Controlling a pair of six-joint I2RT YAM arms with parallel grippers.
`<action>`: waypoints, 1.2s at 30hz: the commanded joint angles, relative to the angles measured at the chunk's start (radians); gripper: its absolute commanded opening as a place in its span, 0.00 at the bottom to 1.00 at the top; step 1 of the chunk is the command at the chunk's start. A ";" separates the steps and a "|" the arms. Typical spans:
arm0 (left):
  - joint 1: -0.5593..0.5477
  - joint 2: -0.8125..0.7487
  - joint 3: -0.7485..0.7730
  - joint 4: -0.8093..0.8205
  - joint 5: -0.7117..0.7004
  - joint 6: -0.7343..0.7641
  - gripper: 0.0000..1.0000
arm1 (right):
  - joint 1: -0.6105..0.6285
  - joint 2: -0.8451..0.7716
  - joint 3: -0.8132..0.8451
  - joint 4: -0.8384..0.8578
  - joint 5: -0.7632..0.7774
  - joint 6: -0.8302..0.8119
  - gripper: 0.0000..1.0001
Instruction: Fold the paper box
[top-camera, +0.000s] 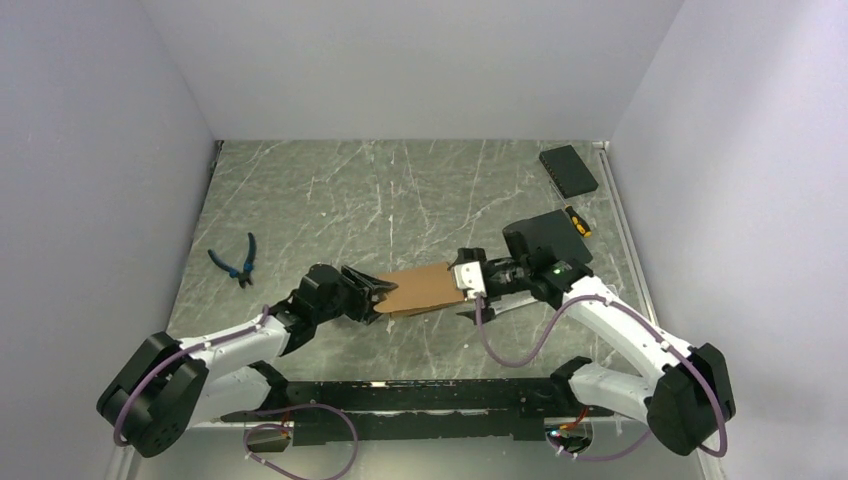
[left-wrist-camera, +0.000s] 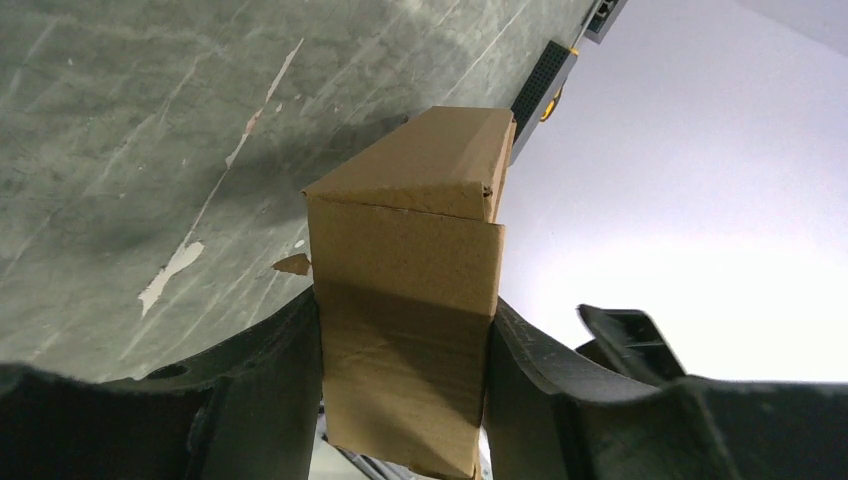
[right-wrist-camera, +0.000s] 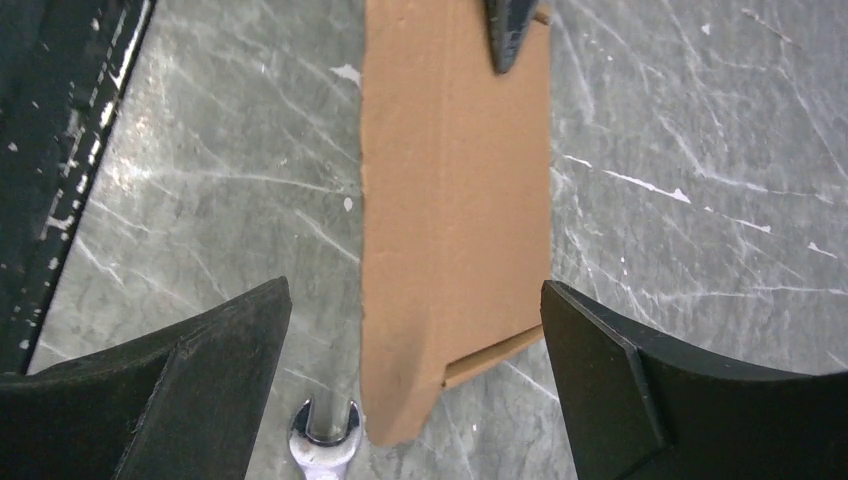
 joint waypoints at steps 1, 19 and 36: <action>-0.002 0.027 0.046 0.040 0.023 -0.144 0.35 | 0.065 -0.013 -0.048 0.128 0.146 -0.052 1.00; -0.001 0.102 0.060 0.155 0.051 -0.219 0.36 | 0.288 0.087 -0.169 0.429 0.499 -0.043 0.95; -0.002 0.100 0.028 0.218 0.066 -0.230 0.41 | 0.335 0.160 -0.183 0.562 0.639 -0.022 0.67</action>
